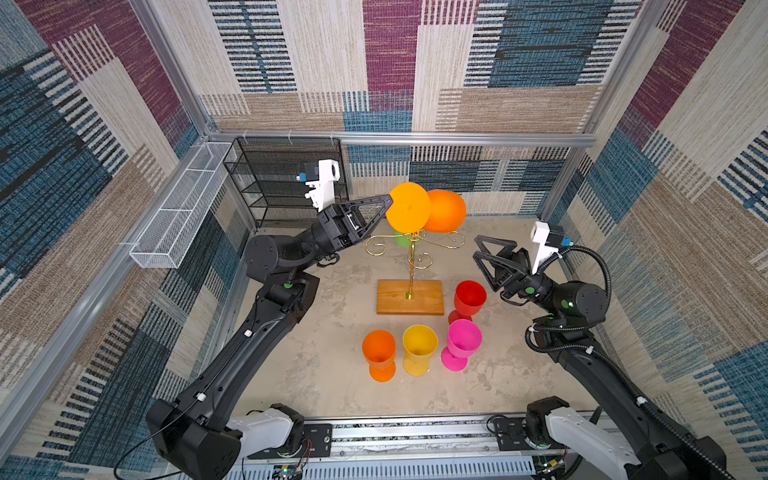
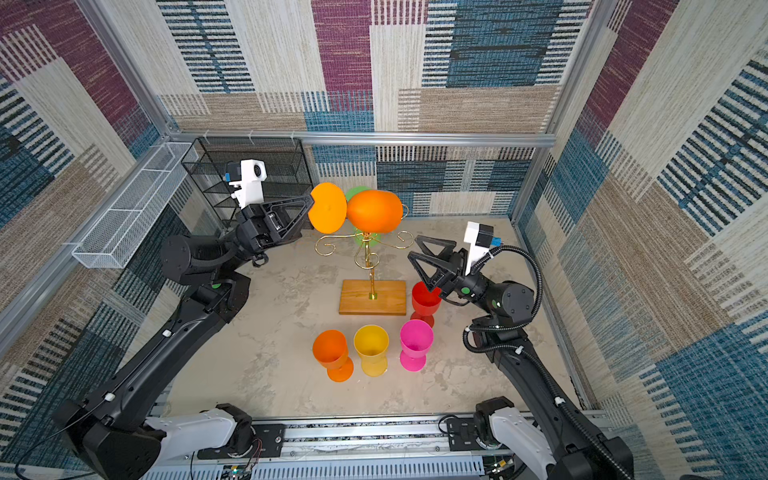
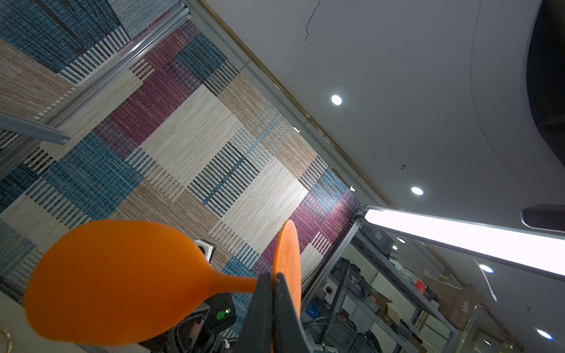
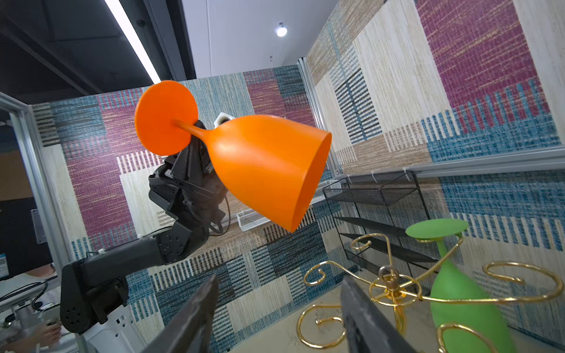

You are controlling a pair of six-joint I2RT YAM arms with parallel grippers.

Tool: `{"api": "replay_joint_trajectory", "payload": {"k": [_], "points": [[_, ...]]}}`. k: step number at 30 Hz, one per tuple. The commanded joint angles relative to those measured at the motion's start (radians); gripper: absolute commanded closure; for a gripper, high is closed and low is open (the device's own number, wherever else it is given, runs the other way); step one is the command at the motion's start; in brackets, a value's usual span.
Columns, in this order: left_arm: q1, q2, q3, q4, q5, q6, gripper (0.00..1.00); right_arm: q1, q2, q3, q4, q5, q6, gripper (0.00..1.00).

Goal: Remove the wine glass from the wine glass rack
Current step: 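Lift the orange glass off its hook with the left gripper while the right reaches in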

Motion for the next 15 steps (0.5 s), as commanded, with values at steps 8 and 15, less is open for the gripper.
{"api": "replay_joint_trajectory", "payload": {"k": [8,15], "points": [[-0.005,0.058,-0.059,0.285,-0.053,-0.179,1.00,-0.089,0.273,0.036,0.694,-0.179,0.445,0.39],[-0.005,0.113,-0.065,0.363,-0.070,-0.243,1.00,-0.090,0.396,0.130,0.821,-0.199,0.530,0.40]]}}
